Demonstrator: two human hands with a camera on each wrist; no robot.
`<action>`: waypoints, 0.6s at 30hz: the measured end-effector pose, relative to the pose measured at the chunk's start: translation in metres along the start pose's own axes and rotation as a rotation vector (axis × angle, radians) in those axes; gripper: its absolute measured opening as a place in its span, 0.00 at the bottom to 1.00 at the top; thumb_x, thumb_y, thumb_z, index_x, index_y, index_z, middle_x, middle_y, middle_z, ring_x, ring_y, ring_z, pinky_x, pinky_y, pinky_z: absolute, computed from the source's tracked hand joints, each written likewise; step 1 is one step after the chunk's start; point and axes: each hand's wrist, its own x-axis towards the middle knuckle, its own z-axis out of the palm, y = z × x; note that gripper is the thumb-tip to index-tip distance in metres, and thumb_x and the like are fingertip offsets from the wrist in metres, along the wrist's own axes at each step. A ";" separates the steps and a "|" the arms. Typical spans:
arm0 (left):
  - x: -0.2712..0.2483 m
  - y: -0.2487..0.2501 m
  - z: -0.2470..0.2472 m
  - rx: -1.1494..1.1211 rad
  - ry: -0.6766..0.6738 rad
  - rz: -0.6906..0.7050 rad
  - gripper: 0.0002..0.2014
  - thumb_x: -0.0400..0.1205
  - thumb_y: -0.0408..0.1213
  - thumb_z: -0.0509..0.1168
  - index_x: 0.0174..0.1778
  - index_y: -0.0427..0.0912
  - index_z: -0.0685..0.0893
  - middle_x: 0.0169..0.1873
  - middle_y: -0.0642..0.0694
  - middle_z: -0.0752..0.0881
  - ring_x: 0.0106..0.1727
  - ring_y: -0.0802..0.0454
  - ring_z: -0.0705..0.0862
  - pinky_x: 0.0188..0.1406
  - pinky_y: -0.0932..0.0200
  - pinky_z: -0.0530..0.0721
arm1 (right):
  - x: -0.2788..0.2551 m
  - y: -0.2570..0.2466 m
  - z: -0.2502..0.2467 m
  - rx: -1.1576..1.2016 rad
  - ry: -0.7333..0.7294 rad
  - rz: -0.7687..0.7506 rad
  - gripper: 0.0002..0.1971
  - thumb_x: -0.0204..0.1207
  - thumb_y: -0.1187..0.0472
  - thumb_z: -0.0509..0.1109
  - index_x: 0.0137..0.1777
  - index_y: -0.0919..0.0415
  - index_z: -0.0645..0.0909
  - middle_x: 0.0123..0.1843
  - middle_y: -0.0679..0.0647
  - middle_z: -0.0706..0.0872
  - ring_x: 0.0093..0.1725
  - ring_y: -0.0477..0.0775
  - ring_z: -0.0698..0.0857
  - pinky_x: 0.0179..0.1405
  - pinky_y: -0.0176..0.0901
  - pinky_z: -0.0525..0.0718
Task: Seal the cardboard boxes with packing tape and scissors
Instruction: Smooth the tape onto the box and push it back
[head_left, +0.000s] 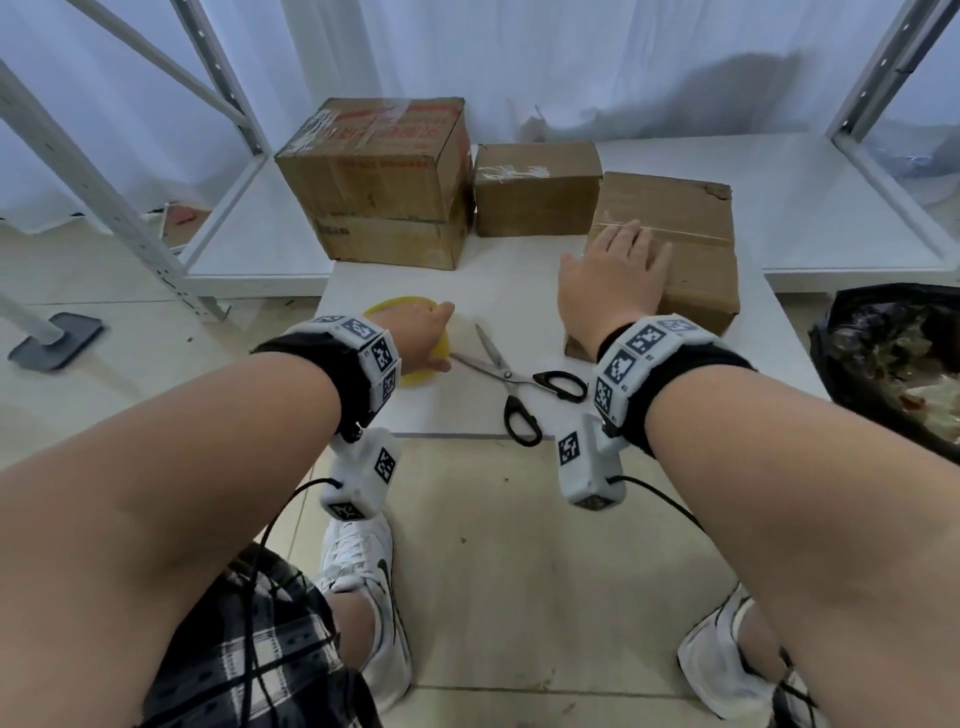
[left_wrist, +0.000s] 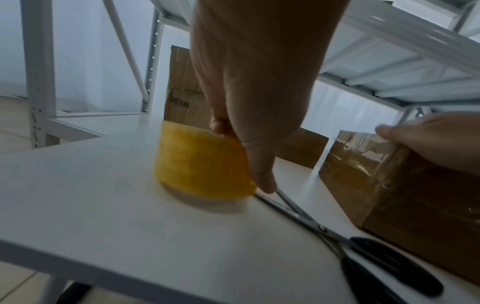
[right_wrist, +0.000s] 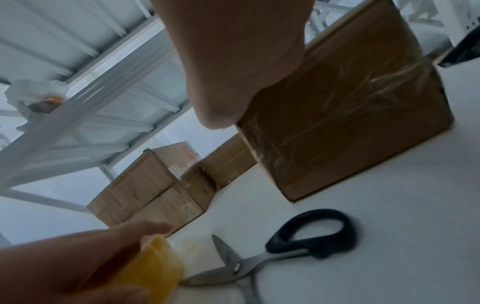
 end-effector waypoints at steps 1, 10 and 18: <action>0.000 0.001 -0.005 0.013 0.009 0.014 0.33 0.83 0.52 0.63 0.79 0.41 0.61 0.68 0.37 0.77 0.67 0.38 0.77 0.63 0.45 0.77 | 0.001 -0.005 0.001 -0.017 -0.001 0.024 0.30 0.87 0.52 0.44 0.83 0.72 0.48 0.84 0.69 0.51 0.84 0.67 0.51 0.81 0.69 0.46; 0.012 0.052 -0.066 -0.494 0.188 0.037 0.18 0.90 0.41 0.49 0.67 0.35 0.77 0.60 0.37 0.84 0.56 0.41 0.84 0.53 0.52 0.81 | 0.001 -0.009 -0.004 -0.018 -0.047 0.038 0.32 0.84 0.53 0.52 0.83 0.70 0.50 0.84 0.70 0.53 0.83 0.69 0.52 0.78 0.75 0.49; 0.040 0.120 -0.083 -0.579 0.050 0.038 0.23 0.83 0.46 0.66 0.69 0.38 0.72 0.42 0.41 0.81 0.45 0.43 0.85 0.47 0.51 0.85 | 0.014 0.074 -0.046 0.211 -0.117 0.188 0.21 0.84 0.54 0.52 0.70 0.67 0.69 0.73 0.70 0.70 0.70 0.70 0.71 0.69 0.61 0.69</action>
